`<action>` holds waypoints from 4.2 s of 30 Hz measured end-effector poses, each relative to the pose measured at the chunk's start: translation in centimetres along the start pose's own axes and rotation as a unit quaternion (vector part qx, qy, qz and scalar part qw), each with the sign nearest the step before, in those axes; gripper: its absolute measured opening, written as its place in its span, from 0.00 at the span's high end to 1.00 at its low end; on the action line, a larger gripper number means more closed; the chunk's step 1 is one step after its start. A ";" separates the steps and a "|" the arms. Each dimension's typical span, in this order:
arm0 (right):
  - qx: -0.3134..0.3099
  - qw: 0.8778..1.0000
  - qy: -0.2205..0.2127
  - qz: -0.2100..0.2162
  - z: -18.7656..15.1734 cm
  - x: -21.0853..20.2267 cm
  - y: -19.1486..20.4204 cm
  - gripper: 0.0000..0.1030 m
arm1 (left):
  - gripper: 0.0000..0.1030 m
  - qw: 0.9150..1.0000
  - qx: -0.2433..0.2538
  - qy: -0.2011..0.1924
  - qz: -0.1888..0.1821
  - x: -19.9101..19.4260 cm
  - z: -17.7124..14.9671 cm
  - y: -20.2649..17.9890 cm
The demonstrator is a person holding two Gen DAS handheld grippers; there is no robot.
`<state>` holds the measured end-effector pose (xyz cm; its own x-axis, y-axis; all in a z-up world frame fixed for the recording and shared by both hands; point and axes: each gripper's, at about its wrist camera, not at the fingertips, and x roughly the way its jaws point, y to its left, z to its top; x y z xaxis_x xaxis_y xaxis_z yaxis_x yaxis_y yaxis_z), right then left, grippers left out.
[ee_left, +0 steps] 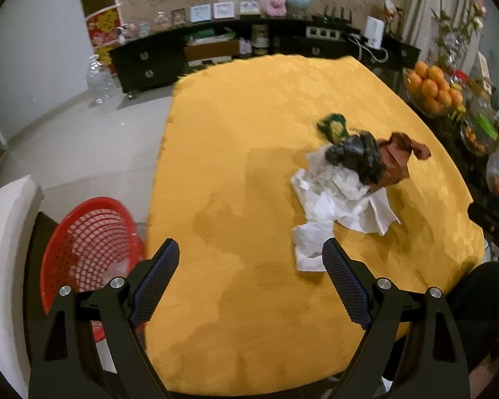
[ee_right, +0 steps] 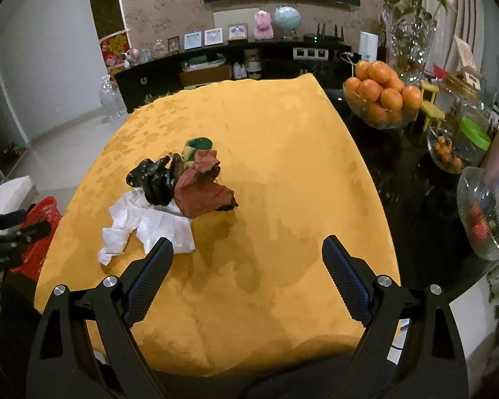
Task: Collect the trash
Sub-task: 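Move both tools back over the remaining trash on the table, then grasp the white tissue with the left tool and lift it, then grasp the brown cloth with the right tool while the left tool holds the tissue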
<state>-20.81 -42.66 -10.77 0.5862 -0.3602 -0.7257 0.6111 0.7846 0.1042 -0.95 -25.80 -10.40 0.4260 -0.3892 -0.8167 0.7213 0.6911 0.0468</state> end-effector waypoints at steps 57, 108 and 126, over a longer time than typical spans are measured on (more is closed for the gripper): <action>-0.052 0.998 0.024 0.014 6.0 9.2 3.8 0.16 | 0.66 0.998 -0.050 -0.025 -0.014 -1.4 -0.8 5.5; -0.029 0.999 0.043 0.001 3.1 6.6 1.0 0.29 | 0.66 0.996 -0.070 -0.058 -0.001 -4.7 -0.9 6.5; -0.041 0.996 0.073 0.008 2.4 8.2 1.3 0.59 | 0.66 0.995 -0.069 -0.066 0.005 -5.4 -0.7 7.0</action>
<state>-13.91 -45.81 -14.95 0.5088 -0.2753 -0.8157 0.5533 0.8305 0.0648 1.44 -18.41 -6.06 0.5075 -0.4517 -0.7338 0.6381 0.7693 -0.0322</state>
